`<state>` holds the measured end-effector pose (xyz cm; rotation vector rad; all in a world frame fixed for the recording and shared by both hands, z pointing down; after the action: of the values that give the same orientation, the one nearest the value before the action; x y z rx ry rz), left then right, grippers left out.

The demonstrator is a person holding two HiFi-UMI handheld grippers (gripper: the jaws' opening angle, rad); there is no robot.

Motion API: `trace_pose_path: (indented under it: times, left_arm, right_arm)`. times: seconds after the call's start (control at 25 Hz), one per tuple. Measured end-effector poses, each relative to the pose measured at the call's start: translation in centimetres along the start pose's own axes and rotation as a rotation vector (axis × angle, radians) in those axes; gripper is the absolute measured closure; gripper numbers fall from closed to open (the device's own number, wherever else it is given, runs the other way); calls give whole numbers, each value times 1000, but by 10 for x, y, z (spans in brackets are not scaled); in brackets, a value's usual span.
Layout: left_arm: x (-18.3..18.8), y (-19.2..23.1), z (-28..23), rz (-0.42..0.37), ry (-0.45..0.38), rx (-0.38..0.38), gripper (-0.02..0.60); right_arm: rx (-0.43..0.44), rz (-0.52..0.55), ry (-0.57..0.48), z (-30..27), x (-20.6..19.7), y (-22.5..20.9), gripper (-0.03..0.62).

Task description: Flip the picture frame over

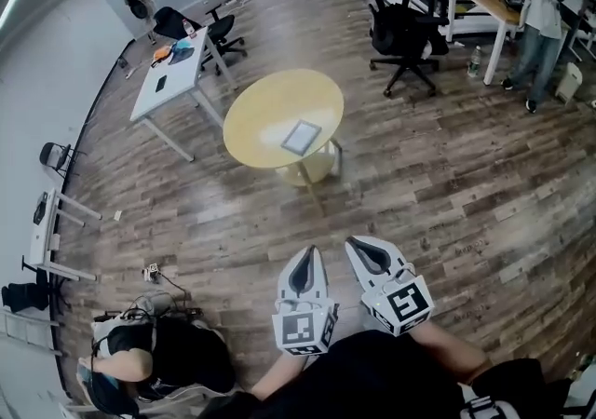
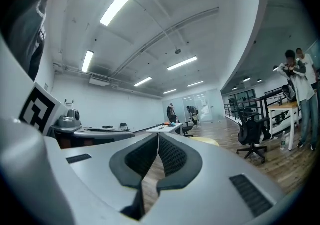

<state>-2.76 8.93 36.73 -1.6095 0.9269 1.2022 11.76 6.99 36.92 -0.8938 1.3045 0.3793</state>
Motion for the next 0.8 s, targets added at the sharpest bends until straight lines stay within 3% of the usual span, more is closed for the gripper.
trace_pose_path:
  times: [0.44,0.8]
  left_arm:
    - [1,23,-106,19,46,29,559]
    - [-18,86,-185,19,42,45,558]
  right_arm:
    - [26,4,25,-74,22,-82,574]
    - [37,22,75,-169,20,-117,574]
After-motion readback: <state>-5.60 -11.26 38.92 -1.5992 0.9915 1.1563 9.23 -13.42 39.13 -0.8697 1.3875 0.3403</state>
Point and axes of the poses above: the fingertips, and each gripper's own axes: z backward along the fingers, y to its left, x out of its top, the point moved 8 cm from there along z, backward along the fingers, and after that the axes turned 15 degrees about -z, right-handed, at the moved point
